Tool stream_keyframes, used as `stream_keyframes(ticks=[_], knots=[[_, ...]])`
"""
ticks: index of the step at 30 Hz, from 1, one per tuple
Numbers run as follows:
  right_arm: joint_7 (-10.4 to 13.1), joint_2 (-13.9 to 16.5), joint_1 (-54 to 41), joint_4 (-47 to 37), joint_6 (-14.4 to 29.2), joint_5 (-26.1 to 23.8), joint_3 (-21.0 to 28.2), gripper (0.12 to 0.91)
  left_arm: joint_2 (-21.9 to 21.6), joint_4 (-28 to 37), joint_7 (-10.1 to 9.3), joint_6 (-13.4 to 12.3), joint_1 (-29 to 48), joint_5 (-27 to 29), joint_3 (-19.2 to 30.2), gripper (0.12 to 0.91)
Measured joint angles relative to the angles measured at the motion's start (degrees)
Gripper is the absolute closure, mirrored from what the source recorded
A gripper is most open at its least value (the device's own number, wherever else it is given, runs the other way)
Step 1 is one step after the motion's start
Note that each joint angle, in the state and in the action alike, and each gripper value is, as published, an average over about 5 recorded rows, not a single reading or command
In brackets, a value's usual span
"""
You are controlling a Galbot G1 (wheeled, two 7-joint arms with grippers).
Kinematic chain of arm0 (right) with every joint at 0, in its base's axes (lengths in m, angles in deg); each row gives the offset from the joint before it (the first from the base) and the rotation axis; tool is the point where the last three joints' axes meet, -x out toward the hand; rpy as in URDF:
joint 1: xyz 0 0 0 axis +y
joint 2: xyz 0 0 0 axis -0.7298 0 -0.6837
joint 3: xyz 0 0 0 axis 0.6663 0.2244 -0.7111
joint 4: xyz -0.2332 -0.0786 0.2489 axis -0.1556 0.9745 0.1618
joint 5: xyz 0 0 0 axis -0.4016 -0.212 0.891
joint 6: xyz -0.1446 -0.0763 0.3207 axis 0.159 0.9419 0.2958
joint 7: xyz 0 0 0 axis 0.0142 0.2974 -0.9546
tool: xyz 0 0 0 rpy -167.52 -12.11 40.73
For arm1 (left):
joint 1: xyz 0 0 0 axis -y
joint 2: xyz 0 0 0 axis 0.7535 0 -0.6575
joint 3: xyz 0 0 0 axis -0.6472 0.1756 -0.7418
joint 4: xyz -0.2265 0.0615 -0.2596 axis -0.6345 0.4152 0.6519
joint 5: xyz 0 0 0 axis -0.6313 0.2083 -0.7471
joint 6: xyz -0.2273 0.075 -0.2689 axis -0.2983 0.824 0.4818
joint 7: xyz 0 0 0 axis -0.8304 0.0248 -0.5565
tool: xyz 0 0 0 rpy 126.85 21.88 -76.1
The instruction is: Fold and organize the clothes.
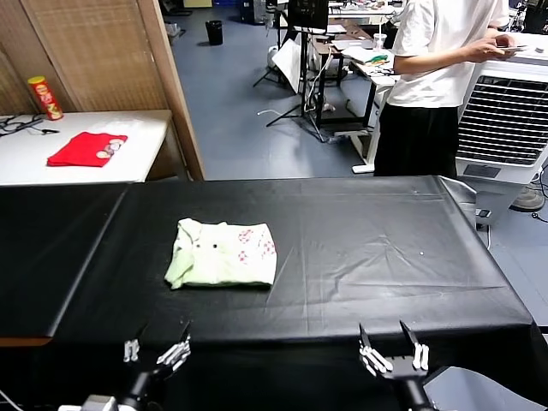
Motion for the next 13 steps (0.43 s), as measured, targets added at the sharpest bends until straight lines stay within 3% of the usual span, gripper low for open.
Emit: stream_keyframes(ticks=[13], knots=[[0.8, -0.1, 3.5, 1.2, -1.5, -0.4, -0.2, 0.227, -0.6, -2.0, -0.36, 1.8, -1.4, -1.0, -1.3, 0.232]])
